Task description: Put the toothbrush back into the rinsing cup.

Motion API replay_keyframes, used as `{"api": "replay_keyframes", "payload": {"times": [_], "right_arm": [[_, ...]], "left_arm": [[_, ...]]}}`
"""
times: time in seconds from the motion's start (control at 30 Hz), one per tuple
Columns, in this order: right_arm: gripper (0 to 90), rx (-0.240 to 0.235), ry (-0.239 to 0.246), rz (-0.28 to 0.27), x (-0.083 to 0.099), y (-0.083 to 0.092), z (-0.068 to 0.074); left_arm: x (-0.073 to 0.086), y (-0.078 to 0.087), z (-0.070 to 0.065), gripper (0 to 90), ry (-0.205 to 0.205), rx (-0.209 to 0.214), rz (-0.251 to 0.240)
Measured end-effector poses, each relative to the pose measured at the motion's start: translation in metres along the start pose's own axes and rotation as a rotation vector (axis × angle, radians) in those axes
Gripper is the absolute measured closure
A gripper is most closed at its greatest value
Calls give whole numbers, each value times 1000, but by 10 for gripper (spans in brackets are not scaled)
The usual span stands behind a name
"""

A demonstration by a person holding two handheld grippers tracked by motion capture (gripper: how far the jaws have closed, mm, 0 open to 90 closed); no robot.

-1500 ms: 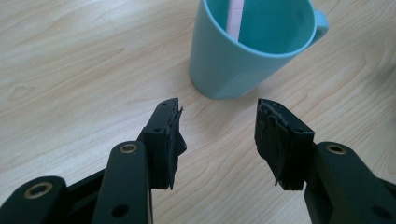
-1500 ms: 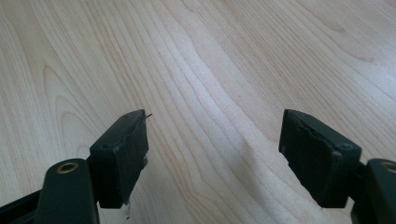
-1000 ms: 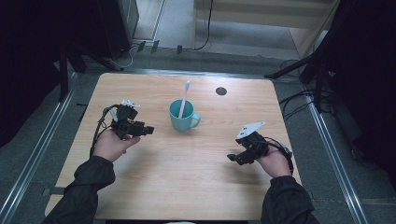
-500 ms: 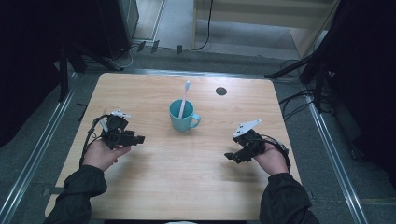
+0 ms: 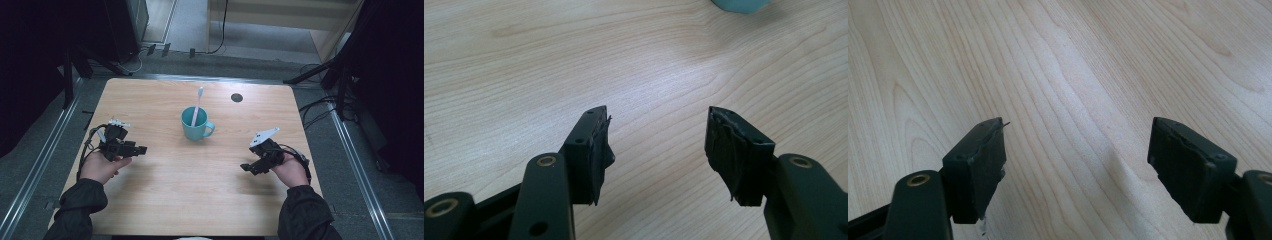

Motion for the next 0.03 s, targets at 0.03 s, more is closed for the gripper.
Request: {"api": "replay_keyframes", "payload": {"times": [0.03], "right_arm": [[231,0,-1,1,0,0,0]], "left_arm": [[0,0,0,423,0,0,0]]}}
Point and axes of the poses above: each handheld gripper's, and its own axes: y roughly backward along the jaws, x roughly out of its underside, z roughly to its left, the point moved 2 cm from there along -y, roughly forward along the jaws, and after that the axes turned 11 degrees about -y, right-handed, at the moved point
